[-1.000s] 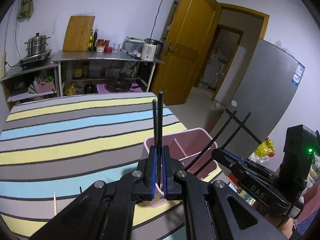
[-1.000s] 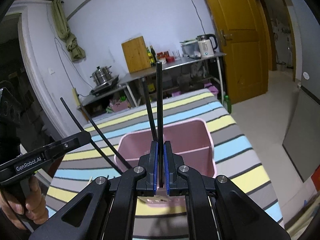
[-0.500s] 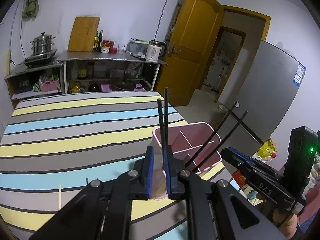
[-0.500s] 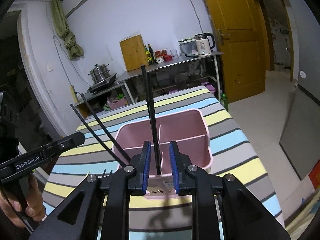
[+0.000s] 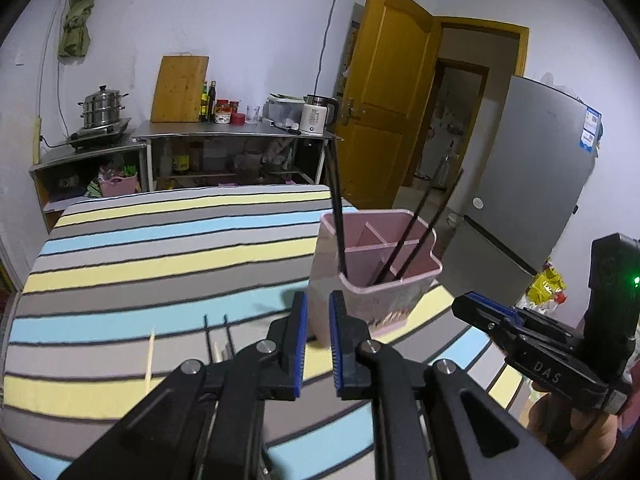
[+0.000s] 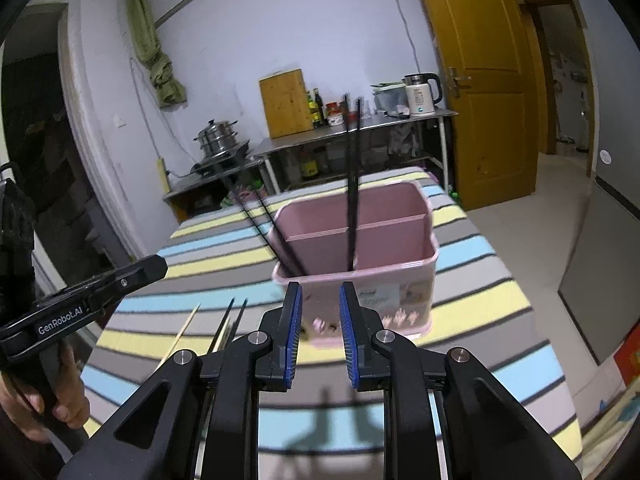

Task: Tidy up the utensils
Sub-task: 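Lower the chopsticks into the basket and open both tools, then move both open tools back toward the chopsticks on the cloth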

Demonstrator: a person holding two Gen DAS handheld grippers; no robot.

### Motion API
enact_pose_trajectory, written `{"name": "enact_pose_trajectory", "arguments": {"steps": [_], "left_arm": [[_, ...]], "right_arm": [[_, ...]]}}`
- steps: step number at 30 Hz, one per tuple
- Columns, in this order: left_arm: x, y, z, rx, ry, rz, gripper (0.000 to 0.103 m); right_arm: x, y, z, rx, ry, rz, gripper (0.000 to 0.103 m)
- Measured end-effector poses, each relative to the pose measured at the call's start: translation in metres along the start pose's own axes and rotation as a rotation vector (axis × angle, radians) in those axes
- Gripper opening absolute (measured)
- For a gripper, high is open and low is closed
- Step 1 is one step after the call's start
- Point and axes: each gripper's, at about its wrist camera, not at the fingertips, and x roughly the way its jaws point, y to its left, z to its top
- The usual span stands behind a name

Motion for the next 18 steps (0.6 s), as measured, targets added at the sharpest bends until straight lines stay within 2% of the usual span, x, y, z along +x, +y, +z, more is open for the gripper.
{"name": "enact_pose_trajectory", "arguments": {"steps": [11,18], "left_arm": [[-0.023,0.024,-0.059,-0.038,0.052,0.043,0.012],[-0.023,0.04,-0.076,-0.065,0.088,0.067,0.012]], "right_arm": [[-0.012,0.029,-0.046,-0.045,0.061,0.05,0.02],[-0.007,0.039,-0.063,-0.048,0.105,0.068,0.02]]}}
